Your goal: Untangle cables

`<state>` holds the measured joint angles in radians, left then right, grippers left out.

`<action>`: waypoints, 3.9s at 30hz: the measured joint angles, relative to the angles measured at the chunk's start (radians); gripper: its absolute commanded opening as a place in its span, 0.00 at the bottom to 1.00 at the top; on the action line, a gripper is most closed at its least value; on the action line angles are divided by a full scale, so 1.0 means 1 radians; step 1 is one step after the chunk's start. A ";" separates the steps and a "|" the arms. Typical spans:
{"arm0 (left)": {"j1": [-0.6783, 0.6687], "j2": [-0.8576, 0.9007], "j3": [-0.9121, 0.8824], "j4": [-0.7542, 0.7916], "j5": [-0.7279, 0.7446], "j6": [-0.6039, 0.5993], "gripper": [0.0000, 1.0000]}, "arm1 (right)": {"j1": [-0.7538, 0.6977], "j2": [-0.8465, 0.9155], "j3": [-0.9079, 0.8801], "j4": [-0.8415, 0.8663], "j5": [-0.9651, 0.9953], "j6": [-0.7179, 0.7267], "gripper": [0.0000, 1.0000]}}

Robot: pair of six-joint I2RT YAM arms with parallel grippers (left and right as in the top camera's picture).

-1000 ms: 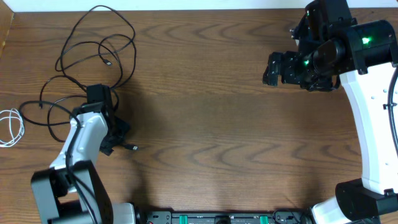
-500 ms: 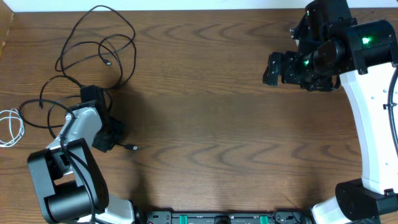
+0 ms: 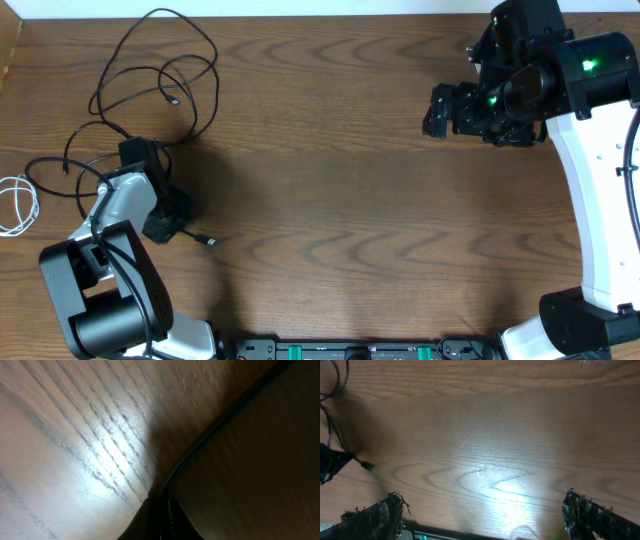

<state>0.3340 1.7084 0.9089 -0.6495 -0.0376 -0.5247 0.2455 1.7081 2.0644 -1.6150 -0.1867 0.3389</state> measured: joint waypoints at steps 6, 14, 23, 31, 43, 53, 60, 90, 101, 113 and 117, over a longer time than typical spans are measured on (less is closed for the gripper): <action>0.006 -0.026 0.038 -0.044 -0.024 0.014 0.07 | 0.000 0.000 0.000 0.000 0.000 0.000 0.99; 0.006 -0.147 0.102 -0.040 -0.141 0.029 0.08 | 0.000 0.000 0.000 0.000 0.000 0.000 0.99; 0.006 -0.135 0.101 0.051 -0.171 0.028 0.46 | 0.000 0.000 0.000 0.000 0.000 0.000 0.99; 0.006 -0.021 0.101 0.075 -0.171 0.028 0.46 | 0.000 0.000 0.000 0.000 0.000 0.000 0.99; 0.016 0.065 0.101 0.095 -0.099 0.032 0.37 | 0.000 0.000 0.000 0.000 0.000 0.000 0.99; 0.058 0.071 0.100 0.089 -0.034 0.040 0.33 | 0.000 0.000 0.000 0.000 0.000 0.000 0.99; 0.061 0.067 0.061 0.161 -0.037 0.053 0.27 | 0.000 0.000 0.000 0.000 0.000 0.000 0.99; 0.058 -0.021 0.303 -0.031 -0.020 0.291 0.12 | 0.000 0.000 0.000 0.000 0.000 0.000 0.99; 0.058 -0.027 0.311 -0.216 0.105 0.227 0.57 | 0.000 0.000 0.000 0.000 0.000 0.000 0.99; 0.058 -0.160 0.310 -0.453 0.196 0.067 1.00 | 0.000 0.000 0.000 0.000 0.000 0.000 0.99; 0.058 -0.159 0.305 -0.523 0.200 0.049 1.00 | 0.000 0.000 0.000 0.000 0.000 0.000 0.99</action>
<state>0.3916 1.5490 1.2140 -1.1728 0.1623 -0.4759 0.2455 1.7081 2.0644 -1.6150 -0.1867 0.3389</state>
